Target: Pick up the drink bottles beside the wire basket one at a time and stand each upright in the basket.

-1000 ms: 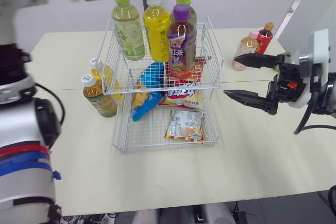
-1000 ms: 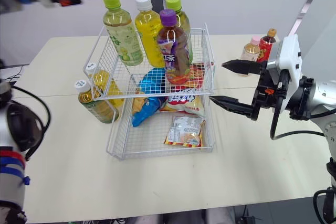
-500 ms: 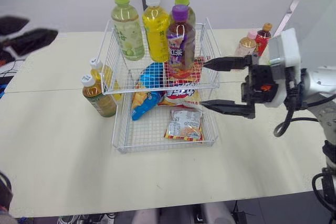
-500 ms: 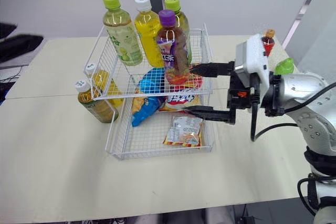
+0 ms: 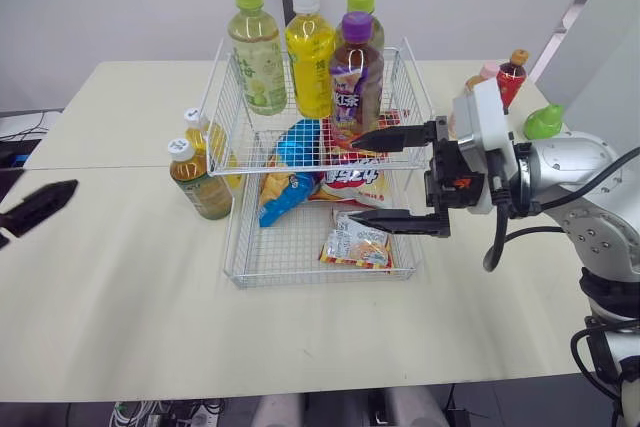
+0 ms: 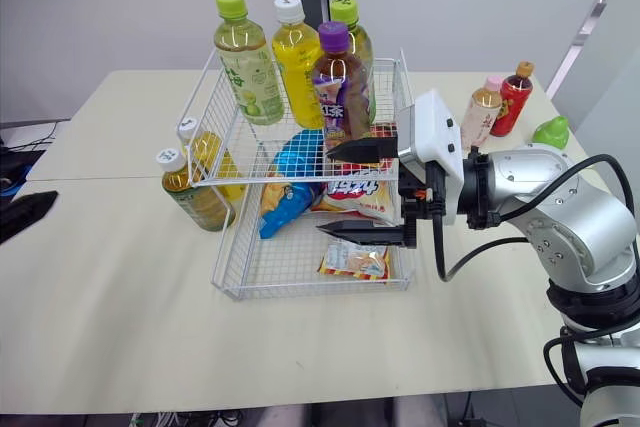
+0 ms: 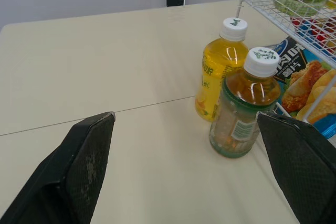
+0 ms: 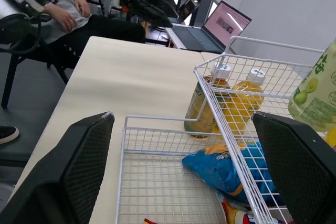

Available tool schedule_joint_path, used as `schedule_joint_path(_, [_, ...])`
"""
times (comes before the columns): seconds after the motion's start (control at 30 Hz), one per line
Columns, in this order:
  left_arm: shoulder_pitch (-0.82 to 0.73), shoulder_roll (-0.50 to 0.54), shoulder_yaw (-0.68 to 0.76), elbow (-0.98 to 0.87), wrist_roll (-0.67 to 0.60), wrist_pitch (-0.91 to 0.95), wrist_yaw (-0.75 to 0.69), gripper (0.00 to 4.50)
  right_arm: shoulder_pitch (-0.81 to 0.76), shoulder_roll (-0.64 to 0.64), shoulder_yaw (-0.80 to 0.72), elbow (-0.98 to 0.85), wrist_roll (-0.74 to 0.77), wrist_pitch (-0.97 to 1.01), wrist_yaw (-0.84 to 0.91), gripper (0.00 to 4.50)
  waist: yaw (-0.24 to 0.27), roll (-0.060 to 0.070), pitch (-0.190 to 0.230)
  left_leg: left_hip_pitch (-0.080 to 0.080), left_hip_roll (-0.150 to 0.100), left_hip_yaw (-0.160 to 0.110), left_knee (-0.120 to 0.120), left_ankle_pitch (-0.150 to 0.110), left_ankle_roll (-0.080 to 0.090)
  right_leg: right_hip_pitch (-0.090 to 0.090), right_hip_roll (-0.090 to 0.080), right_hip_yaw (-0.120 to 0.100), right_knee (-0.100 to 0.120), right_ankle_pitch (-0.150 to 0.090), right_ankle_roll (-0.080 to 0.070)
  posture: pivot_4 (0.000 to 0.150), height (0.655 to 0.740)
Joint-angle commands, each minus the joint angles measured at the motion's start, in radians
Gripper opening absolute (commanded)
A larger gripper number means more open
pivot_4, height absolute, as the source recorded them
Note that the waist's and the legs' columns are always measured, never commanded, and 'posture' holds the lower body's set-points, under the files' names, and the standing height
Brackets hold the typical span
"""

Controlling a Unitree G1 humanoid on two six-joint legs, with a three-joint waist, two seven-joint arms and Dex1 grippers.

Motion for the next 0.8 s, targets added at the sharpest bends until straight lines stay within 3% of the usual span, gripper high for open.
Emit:
schedule_joint_path(0.03, [0.001,-0.034,-0.039,-0.095,-0.026,-0.040,0.063,4.49,-0.023,-0.012,-0.054,-0.024,0.021,0.019,-0.029,4.50,-0.001,0.000,0.000,0.000,0.000,0.001,0.000,0.000,0.000,0.000,0.000,0.000,0.000,0.000,0.000,0.150,0.7400])
schedule_joint_path(0.37, [-0.153,-0.188,-0.207,-0.154,-0.102,-0.048,0.302,4.49,-0.033,-0.034,-0.107,-0.087,0.122,0.139,-0.125,4.50,-0.002,-0.001,-0.001,0.001,0.000,0.002,0.000,0.000,0.000,0.000,0.000,0.002,0.001,0.000,0.000,0.150,0.7400])
schedule_joint_path(0.8, [-0.325,-0.259,-0.476,-0.083,0.022,-0.150,0.529,4.49,-0.073,-0.028,-0.079,-0.059,0.116,0.164,-0.134,4.50,-0.003,-0.001,-0.001,0.001,0.000,0.002,0.000,0.000,0.000,0.000,0.002,0.002,0.002,0.000,0.000,0.150,0.7400])
